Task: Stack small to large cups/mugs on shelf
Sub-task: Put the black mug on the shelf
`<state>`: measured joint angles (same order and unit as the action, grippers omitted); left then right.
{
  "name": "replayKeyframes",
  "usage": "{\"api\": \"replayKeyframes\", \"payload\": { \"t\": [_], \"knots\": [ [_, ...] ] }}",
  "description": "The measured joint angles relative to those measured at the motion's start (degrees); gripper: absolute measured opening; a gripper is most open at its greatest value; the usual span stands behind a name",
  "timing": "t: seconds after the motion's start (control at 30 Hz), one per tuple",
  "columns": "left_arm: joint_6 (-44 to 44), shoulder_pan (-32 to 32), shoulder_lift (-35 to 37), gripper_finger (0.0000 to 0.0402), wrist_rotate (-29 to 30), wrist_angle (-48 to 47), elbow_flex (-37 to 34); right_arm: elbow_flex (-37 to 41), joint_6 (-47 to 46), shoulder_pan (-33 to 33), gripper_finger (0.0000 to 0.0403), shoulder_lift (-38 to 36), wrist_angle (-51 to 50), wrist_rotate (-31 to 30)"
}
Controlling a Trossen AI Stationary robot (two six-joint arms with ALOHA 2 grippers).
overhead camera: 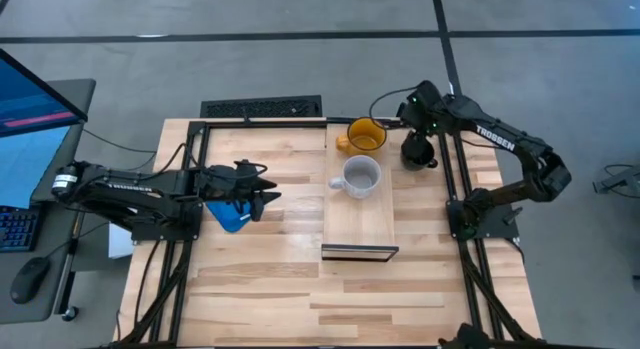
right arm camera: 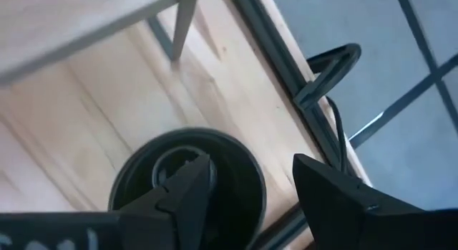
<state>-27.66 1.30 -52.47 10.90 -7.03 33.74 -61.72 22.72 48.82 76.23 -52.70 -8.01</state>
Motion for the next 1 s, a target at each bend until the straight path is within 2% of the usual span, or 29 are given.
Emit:
{"api": "replayKeyframes", "payload": {
  "t": [0.27, 0.67, 1.0],
  "knots": [
    [0.00, 0.00, 0.00, 0.0167, 0.00, -0.03, 0.00, -0.10, 9.19, -0.04, 0.0223, 0.00, -1.99, 0.12],
    [0.00, 0.00, 0.00, 0.0167, 0.00, -0.12, 0.00, 1.03, 9.38, -0.05, 0.0223, 0.44, -1.17, 0.66],
    [-0.37, 0.00, -0.02, 0.0167, -0.04, -2.93, -0.02, 1.03, 8.92, -0.04, 0.0223, 6.96, -0.81, 0.48]
  ]
}}
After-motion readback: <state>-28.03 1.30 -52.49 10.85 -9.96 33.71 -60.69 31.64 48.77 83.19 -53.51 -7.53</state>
